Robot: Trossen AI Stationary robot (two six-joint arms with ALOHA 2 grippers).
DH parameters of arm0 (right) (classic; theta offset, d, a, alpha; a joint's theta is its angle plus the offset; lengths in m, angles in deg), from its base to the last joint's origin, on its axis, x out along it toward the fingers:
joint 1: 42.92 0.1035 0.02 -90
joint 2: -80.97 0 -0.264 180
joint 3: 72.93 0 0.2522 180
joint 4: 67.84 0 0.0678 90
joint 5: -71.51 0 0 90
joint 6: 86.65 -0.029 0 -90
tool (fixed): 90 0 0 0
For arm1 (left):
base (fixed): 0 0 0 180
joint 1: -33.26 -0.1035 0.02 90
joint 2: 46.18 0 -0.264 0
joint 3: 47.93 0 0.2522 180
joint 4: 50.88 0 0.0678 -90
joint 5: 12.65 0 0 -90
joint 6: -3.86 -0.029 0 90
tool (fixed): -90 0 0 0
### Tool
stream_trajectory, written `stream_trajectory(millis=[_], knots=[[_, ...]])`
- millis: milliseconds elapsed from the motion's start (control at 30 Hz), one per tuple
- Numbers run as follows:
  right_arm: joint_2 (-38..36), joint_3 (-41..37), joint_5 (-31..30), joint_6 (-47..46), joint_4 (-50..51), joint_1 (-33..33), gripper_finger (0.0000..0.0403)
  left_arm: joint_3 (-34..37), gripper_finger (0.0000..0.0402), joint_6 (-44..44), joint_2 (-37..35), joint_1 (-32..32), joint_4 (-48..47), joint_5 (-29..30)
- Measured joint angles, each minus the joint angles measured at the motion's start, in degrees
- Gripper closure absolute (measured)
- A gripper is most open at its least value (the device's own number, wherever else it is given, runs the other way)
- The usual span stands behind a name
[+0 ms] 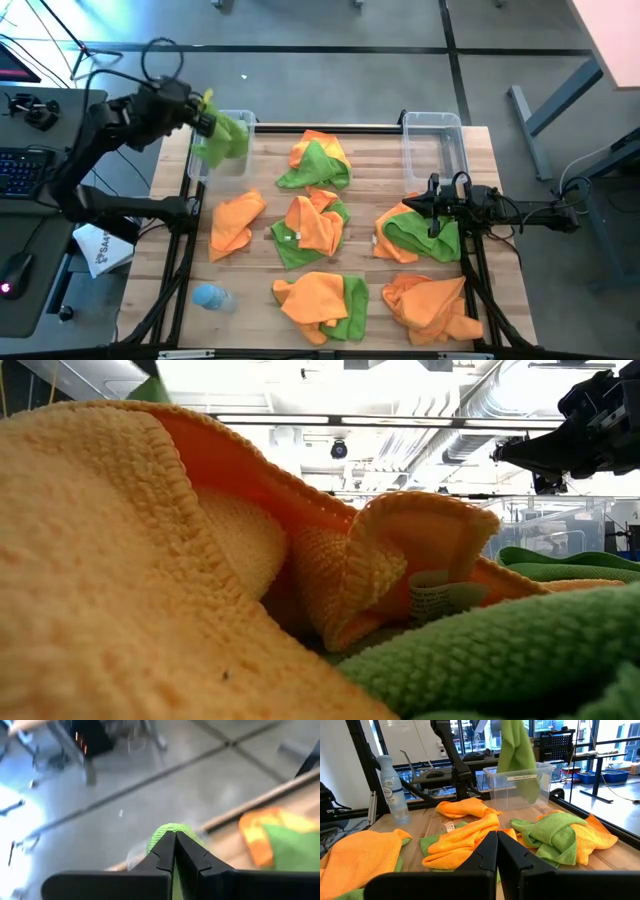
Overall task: Sort microfiber towel by color & place in baskets
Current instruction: Put the green microfiber towel into the left transparent bin
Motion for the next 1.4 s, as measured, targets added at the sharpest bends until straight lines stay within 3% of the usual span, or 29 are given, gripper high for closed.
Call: stream_trajectory(millis=[200, 433, 600, 867, 1100, 1400], knots=[[0.0, 0.0, 0.0, 0.0, 0.0, 0.0, 0.0402, 0.0, 0.0401, 2.3, 4.6, 0.0, -6.3, -5.2], [0.0, 0.0, 0.0, 0.0, 0.0, 0.0, 0.0402, 0.0, 0.0402, -5.4, 13.7, -2.7, -10.3, -7.1], [0.0, 0.0, 0.0, 0.0, 0.0, 0.0, 0.0402, 0.2, 0.0401, -11.8, 17.0, -7.9, -10.6, -14.1], [0.0, 0.0, 0.0, 0.0, 0.0, 0.0, 0.0402, 10.3, 0.0401, -26.7, 9.6, -14.0, -1.5, -23.3], [0.0, 0.0, 0.0, 0.0, 0.0, 0.0, 0.0402, 21.8, 0.0401, -41.2, 5.9, -17.9, 0.9, -29.4], [0.0, 0.0, 0.0, 0.0, 0.0, 0.0, 0.0402, 31.4, 0.0401, -36.3, 6.0, -22.3, 12.2, -31.1]])
